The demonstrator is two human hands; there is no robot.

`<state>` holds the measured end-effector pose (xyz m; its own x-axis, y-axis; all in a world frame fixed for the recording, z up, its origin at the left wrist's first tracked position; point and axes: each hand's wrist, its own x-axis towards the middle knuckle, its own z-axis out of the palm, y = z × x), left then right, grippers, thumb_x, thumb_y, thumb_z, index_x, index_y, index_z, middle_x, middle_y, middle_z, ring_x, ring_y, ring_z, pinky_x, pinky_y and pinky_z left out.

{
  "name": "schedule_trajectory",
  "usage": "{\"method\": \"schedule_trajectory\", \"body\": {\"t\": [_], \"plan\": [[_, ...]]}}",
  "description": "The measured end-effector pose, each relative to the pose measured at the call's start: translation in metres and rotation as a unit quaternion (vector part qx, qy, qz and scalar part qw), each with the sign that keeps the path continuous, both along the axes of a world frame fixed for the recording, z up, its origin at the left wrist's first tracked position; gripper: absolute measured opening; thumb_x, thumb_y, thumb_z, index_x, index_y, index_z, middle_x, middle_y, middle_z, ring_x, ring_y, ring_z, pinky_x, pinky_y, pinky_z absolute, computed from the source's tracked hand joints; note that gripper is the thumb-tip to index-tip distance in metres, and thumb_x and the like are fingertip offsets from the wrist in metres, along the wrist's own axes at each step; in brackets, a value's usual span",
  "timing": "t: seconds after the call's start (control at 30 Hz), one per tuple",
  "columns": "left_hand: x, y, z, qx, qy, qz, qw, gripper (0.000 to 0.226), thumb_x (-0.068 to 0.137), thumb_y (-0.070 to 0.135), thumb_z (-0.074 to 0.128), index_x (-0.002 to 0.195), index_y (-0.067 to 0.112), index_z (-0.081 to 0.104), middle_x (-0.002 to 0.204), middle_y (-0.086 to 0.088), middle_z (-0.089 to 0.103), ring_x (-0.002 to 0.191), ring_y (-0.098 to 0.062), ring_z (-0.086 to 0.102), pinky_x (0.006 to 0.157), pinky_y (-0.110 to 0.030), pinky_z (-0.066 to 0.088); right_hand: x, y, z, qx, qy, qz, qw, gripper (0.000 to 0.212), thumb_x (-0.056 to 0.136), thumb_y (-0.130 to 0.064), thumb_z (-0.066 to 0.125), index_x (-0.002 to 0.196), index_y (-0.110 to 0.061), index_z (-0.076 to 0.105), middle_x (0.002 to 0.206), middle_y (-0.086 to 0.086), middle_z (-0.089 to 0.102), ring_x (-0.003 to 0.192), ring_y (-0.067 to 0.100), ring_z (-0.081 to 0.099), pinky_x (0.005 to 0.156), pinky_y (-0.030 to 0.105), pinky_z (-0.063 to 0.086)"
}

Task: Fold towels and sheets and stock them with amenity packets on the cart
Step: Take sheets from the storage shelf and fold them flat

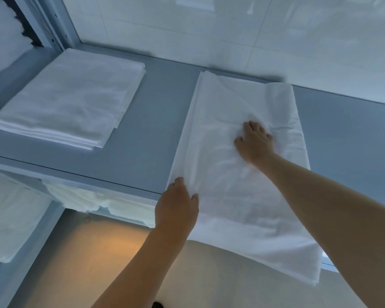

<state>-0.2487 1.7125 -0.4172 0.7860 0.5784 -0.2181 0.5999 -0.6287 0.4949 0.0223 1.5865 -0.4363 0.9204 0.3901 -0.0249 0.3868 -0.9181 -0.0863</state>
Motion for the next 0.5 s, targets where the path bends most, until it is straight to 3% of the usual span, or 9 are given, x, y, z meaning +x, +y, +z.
{"method": "schedule_trajectory", "body": {"t": [0.1,0.17,0.3,0.4,0.5], "plan": [[-0.011,0.003,0.0,-0.001,0.043,0.008,0.999,0.038,0.097,0.051,0.052,0.117,0.019,0.049,0.087,0.004,0.054,0.094,-0.026,0.066,0.072,-0.032,0.043,-0.015,0.063,0.025,0.052,-0.007,0.022,0.998,0.046,0.098,-0.043,0.046,0.126,-0.008,0.056,0.127,0.015,0.054,0.12,0.036,0.052,0.094,0.046,0.046],[-0.02,0.005,-0.002,-0.017,0.057,0.007,0.998,0.035,0.097,0.056,0.05,0.104,0.021,0.051,0.083,0.007,0.054,0.088,-0.025,0.065,0.071,-0.032,0.046,-0.027,0.108,0.033,0.09,0.027,0.037,0.995,0.045,0.097,-0.047,0.048,0.123,-0.01,0.055,0.118,0.012,0.061,0.111,0.034,0.059,0.083,0.041,0.047],[-0.038,0.003,-0.009,-0.074,0.016,0.007,0.997,0.035,0.101,0.05,0.046,0.079,0.023,0.045,0.076,0.005,0.059,0.071,-0.019,0.059,0.068,-0.033,0.049,-0.034,0.155,0.028,0.037,0.077,-0.01,0.996,0.042,0.095,-0.053,0.048,0.098,-0.015,0.066,0.097,0.004,0.068,0.09,0.027,0.066,0.071,0.032,0.044],[-0.046,0.005,-0.01,-0.123,-0.027,0.006,0.992,0.041,0.103,0.045,0.045,0.072,0.021,0.034,0.062,0.004,0.048,0.057,-0.017,0.045,0.055,-0.034,0.034,-0.031,0.159,0.021,-0.002,0.057,-0.014,0.998,0.016,0.091,-0.027,0.051,0.091,-0.019,0.065,0.096,0.004,0.069,0.092,0.027,0.067,0.069,0.03,0.041],[-0.046,0.013,0.0,-0.165,-0.074,-0.017,0.983,0.043,0.104,0.041,0.047,0.071,0.019,0.029,0.058,0.003,0.037,0.055,-0.019,0.034,0.052,-0.033,0.03,-0.025,0.156,0.024,0.022,0.056,-0.037,0.997,0.02,0.09,-0.022,0.049,0.095,-0.017,0.068,0.099,0.006,0.07,0.096,0.03,0.068,0.073,0.03,0.046]]}}
